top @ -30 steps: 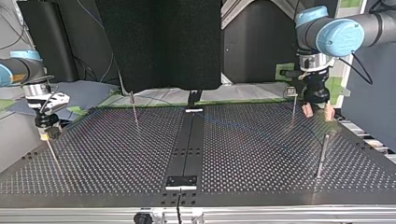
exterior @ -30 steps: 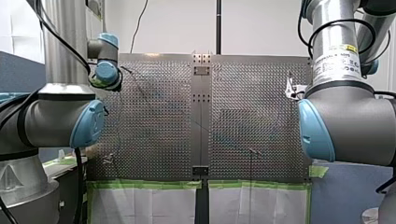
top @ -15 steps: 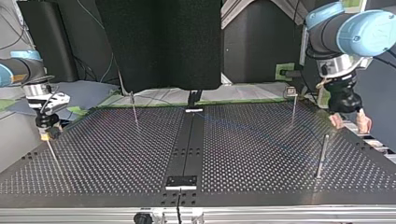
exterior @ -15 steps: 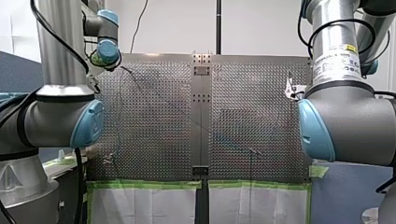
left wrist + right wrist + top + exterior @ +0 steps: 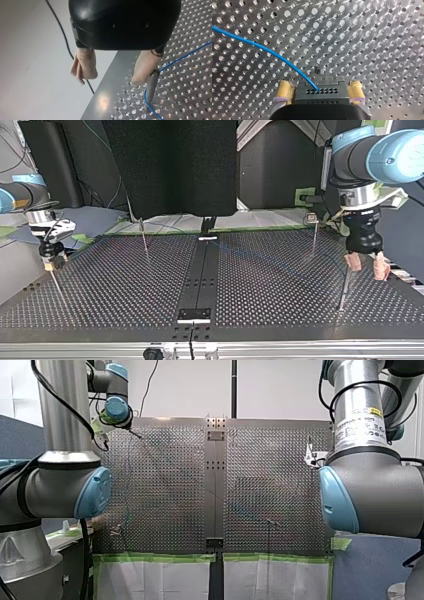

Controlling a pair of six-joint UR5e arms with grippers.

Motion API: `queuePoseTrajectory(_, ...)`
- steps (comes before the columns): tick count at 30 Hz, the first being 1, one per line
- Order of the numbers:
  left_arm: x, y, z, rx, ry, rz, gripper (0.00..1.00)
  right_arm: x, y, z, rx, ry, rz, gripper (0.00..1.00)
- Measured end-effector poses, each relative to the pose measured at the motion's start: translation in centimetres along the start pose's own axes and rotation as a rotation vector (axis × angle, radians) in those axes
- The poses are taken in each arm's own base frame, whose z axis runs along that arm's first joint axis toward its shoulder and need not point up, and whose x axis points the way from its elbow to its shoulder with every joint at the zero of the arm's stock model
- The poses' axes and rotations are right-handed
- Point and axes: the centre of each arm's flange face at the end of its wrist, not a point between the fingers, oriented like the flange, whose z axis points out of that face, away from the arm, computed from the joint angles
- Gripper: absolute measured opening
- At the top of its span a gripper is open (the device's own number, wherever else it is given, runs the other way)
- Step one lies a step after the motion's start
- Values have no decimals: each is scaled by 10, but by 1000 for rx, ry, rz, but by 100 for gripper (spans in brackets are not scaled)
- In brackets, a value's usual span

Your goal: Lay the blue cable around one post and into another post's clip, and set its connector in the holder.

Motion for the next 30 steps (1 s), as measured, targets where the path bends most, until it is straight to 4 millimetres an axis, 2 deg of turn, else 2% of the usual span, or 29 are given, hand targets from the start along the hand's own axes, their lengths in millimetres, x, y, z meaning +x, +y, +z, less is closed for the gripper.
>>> queuePoseTrajectory(30, -1, -15, -8, 86, 9, 313, 100, -1, 0, 0, 0, -2, 1, 100)
